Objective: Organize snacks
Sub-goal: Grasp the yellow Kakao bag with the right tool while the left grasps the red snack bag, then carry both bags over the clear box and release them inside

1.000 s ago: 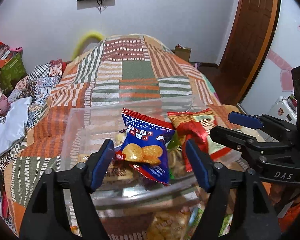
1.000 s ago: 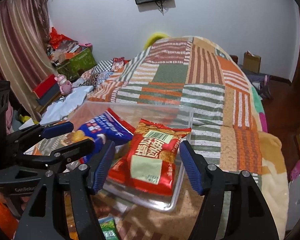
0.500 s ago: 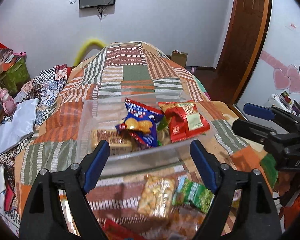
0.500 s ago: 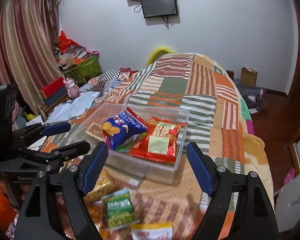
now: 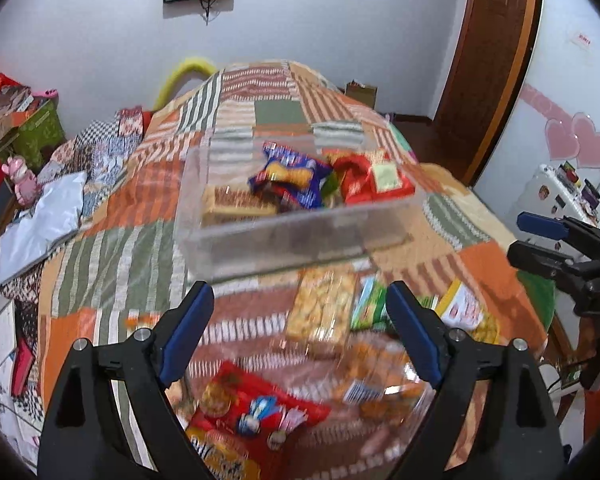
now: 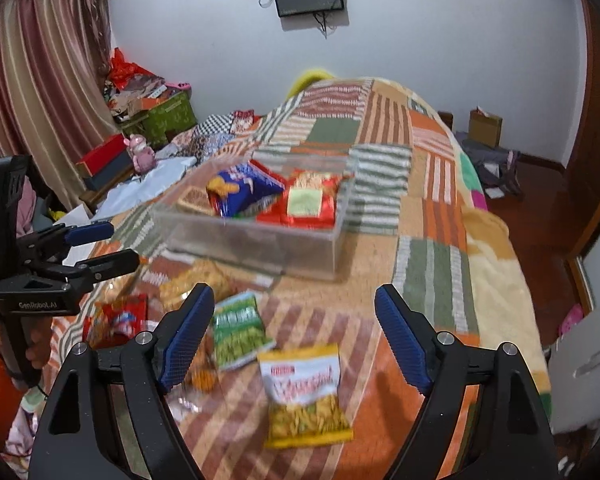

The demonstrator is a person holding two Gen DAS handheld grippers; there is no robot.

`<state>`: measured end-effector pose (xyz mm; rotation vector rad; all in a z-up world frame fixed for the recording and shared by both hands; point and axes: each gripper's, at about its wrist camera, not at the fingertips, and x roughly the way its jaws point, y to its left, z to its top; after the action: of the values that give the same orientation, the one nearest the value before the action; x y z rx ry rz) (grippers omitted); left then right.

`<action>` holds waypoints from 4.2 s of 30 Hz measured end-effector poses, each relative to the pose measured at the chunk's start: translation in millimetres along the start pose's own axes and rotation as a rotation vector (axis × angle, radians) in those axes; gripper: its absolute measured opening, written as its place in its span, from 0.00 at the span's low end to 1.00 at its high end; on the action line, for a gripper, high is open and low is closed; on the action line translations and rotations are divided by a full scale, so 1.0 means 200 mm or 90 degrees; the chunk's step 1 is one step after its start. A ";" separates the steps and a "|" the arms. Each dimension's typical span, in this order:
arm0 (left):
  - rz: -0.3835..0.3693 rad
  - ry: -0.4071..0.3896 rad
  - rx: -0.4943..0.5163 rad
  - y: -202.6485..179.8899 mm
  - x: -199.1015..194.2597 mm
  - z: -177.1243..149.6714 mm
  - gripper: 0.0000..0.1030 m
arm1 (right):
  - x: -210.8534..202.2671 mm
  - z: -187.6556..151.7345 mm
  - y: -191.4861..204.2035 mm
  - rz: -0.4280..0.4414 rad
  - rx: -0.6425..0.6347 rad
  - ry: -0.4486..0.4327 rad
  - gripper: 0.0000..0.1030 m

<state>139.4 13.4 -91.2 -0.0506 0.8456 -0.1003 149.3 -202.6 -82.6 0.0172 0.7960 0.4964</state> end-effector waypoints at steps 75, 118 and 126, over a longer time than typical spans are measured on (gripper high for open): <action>0.001 -0.077 -0.066 0.23 0.00 0.18 0.75 | 0.18 0.22 0.13 0.051 -0.040 -0.039 0.48; -0.018 -0.010 -0.109 0.40 0.70 0.61 0.75 | 0.77 0.49 0.10 0.046 -0.011 0.021 0.51; -0.024 -0.012 -0.111 0.40 0.66 0.61 0.75 | 0.76 0.48 0.08 0.048 0.001 0.034 0.52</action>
<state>322.6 79.3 -115.6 -0.2314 0.8329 -0.0609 298.6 -106.1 -115.3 0.0351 0.8494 0.5693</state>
